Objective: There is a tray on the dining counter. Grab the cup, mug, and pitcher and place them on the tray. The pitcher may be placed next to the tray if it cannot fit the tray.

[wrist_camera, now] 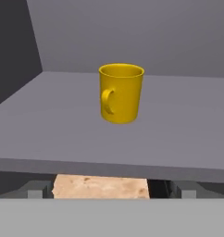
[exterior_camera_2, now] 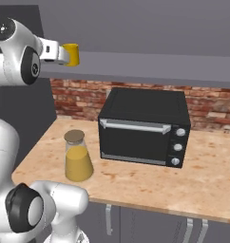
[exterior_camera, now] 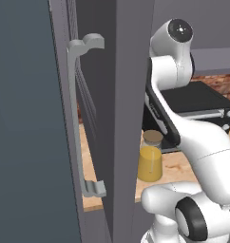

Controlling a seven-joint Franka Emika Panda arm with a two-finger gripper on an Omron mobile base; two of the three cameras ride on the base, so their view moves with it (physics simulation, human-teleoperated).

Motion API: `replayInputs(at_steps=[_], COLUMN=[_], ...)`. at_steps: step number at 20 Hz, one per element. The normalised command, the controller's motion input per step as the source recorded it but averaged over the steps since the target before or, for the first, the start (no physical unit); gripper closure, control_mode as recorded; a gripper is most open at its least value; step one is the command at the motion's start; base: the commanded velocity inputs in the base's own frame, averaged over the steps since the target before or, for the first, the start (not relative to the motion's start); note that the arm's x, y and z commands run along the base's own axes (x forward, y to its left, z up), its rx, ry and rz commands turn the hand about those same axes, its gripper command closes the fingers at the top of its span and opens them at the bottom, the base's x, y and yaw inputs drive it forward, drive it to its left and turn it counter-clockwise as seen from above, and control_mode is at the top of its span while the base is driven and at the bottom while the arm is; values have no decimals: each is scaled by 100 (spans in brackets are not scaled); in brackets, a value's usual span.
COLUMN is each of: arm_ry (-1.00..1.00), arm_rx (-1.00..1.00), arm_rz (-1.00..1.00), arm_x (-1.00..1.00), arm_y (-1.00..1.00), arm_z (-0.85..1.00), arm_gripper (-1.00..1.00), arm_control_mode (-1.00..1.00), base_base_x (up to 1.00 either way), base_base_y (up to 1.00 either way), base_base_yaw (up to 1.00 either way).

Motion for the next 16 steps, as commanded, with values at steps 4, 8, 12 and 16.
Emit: replayInputs(at_steps=[4, 8, 12, 16], arm_ry=[0, 0, 0, 0], arm_rx=[0, 0, 0, 0], arm_rz=[0, 0, 0, 0], arm_x=[38, 33, 35, 30], arm_y=[0, 1, 6, 6], arm_z=[-7, -3, -3, -5], arm_gripper=[-100, -100, -100, -100], arm_control_mode=[-100, -100, -100, -100], base_base_x=[0, 0, 0, 0], base_base_y=[0, 0, 0, 0], base_base_yaw=[0, 0, 0, 0])
